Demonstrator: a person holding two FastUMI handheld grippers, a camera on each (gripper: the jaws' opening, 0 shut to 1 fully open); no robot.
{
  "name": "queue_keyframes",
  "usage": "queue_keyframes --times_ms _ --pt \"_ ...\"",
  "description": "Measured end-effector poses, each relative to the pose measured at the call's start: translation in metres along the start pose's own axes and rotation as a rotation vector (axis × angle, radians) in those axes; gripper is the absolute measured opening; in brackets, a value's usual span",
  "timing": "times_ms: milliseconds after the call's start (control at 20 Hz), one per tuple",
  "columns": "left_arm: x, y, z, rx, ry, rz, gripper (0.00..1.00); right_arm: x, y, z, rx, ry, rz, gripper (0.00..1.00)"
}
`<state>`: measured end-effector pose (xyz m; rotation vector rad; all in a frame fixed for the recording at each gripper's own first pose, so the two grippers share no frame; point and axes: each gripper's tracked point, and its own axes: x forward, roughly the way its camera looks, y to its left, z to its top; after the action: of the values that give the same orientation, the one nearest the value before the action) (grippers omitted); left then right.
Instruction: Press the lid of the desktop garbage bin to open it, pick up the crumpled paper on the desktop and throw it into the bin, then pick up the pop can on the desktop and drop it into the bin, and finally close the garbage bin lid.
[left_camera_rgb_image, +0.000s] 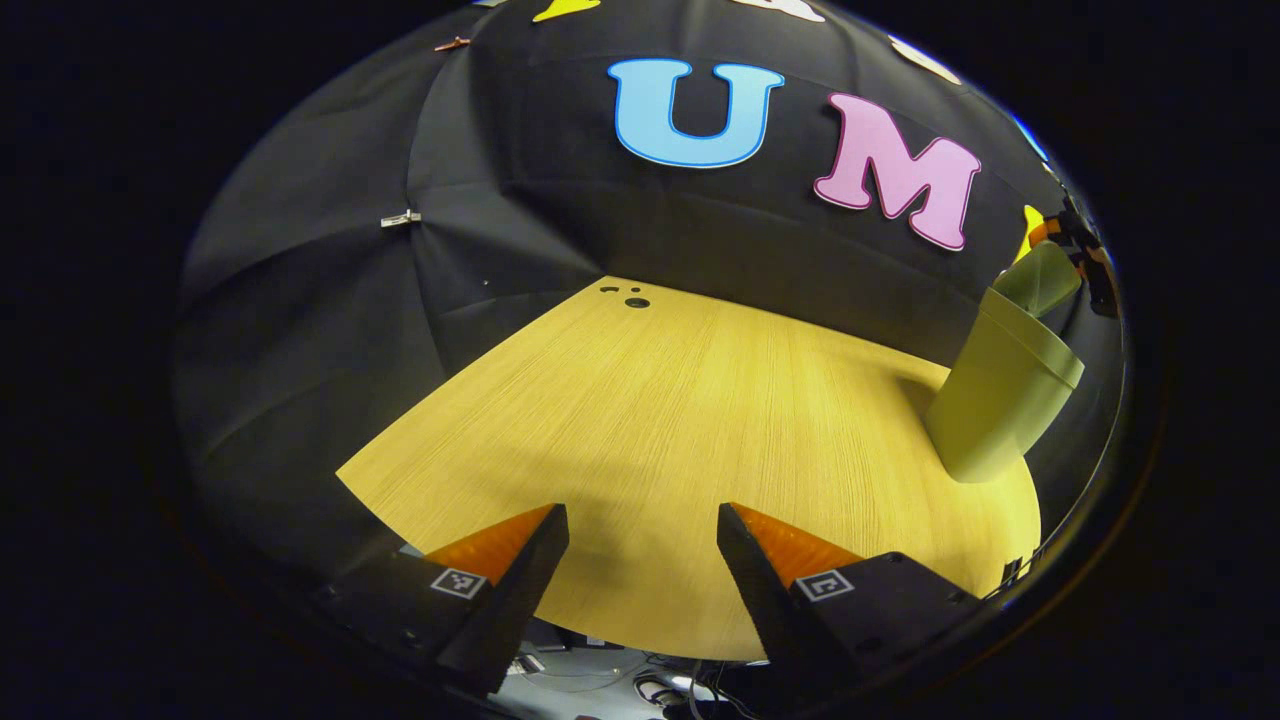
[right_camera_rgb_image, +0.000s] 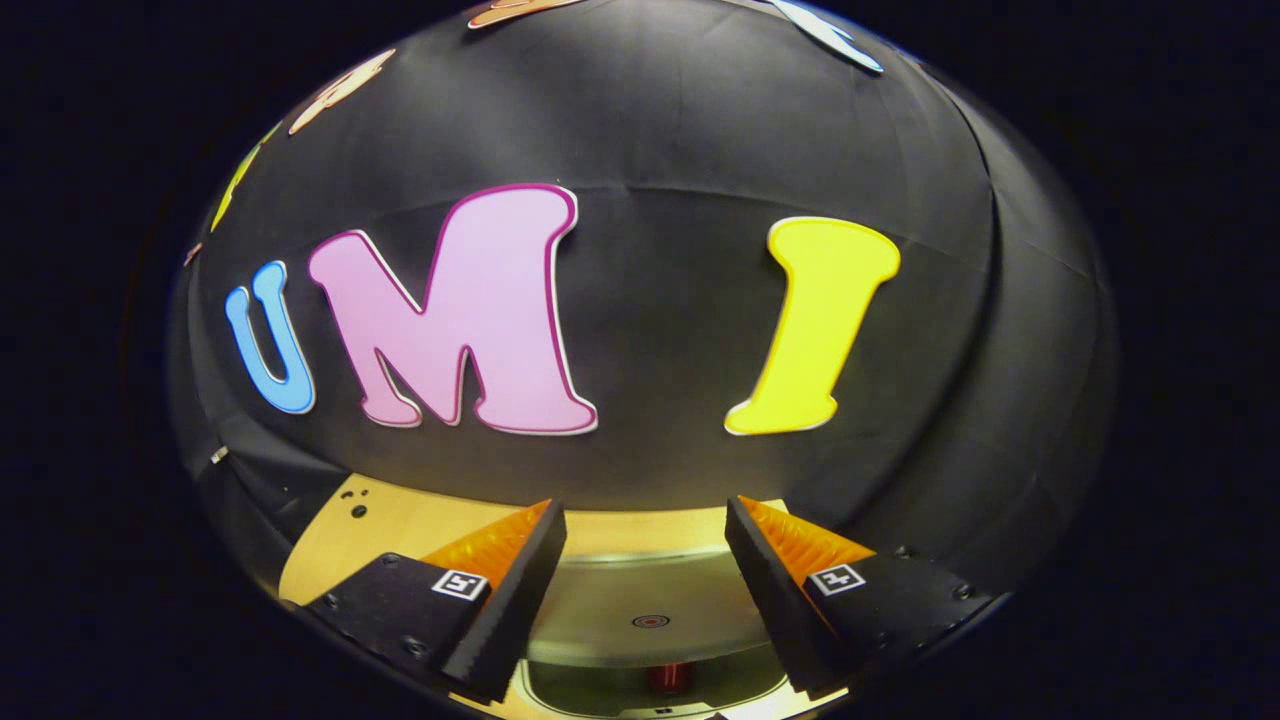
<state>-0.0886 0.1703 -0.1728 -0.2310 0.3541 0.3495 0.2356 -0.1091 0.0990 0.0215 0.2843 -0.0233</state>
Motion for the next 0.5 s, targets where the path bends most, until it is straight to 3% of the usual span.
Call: queue_keyframes --times_ms 450,500 --pt "0.007 -0.028 -0.005 0.086 0.024 -0.057 0.96 -0.017 -0.006 -0.076 0.025 0.059 -0.002 1.0" --pt "0.007 -0.031 -0.005 0.099 0.028 -0.063 0.96 -0.02 -0.006 -0.082 0.021 0.056 -0.002 0.96"
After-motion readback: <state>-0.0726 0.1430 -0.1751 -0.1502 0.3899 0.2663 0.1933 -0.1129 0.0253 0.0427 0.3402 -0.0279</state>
